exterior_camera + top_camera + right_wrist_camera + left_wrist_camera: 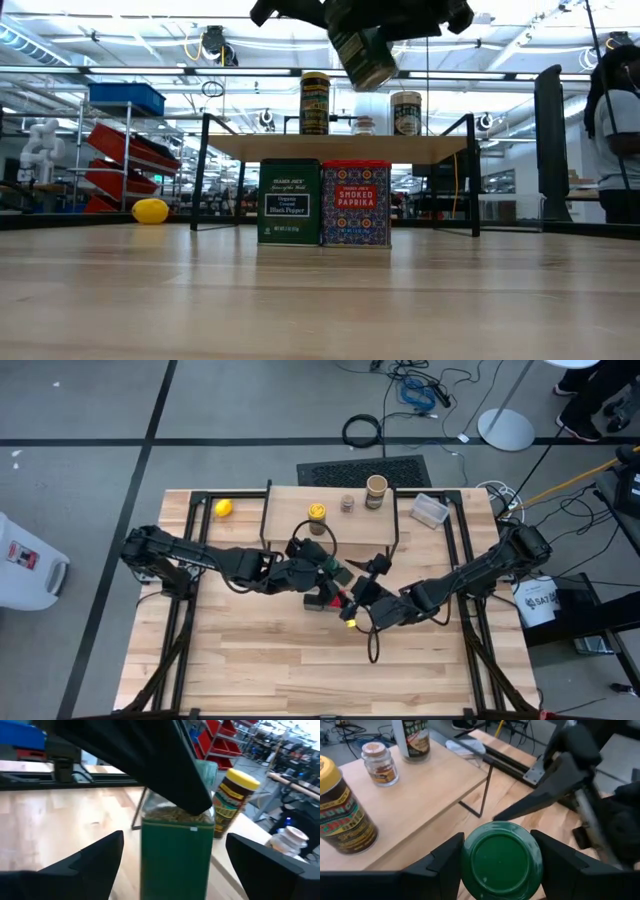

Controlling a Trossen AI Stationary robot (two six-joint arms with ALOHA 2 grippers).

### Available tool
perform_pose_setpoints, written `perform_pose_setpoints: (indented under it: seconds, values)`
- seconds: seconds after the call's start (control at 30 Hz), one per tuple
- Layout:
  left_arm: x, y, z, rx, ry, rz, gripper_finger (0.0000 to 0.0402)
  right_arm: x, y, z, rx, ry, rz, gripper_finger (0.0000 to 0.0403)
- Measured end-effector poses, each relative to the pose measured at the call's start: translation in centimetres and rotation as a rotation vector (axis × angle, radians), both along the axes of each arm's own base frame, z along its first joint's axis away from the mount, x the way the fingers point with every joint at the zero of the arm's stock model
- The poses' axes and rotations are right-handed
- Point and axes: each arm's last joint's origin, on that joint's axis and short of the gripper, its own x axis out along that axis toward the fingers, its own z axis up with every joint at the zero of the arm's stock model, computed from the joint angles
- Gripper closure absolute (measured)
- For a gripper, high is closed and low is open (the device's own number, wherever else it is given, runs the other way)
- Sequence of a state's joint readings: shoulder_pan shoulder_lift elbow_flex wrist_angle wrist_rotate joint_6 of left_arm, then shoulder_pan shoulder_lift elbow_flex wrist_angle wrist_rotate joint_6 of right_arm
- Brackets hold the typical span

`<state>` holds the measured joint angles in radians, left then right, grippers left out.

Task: Shelf spices
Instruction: Remove the green seasoning bottle from the shelf

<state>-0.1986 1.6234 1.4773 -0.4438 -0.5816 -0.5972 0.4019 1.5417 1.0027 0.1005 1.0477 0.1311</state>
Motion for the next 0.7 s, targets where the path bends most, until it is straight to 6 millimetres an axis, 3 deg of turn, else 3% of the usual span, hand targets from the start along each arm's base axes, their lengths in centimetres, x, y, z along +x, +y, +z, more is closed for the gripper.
perform_pose_setpoints:
  seconds: [0.3, 0.6, 0.7]
  values:
    - [0.1, 0.0, 0.2, 0.004, -0.019, 0.01, 0.0189, 0.6, -1.5, -0.3, -0.005, 0.011, -0.044, 0.0103]
    - [0.1, 0.1, 0.2, 0.033, -0.016, 0.024, 0.0187, 1.1, -1.8, -0.9, -0.012, 0.036, -0.036, 0.021]
    - [0.1, 0.1, 0.2, 0.039, -0.014, 0.025, 0.0179, 1.1, -1.8, -0.9, -0.013, 0.037, -0.034, 0.0219]
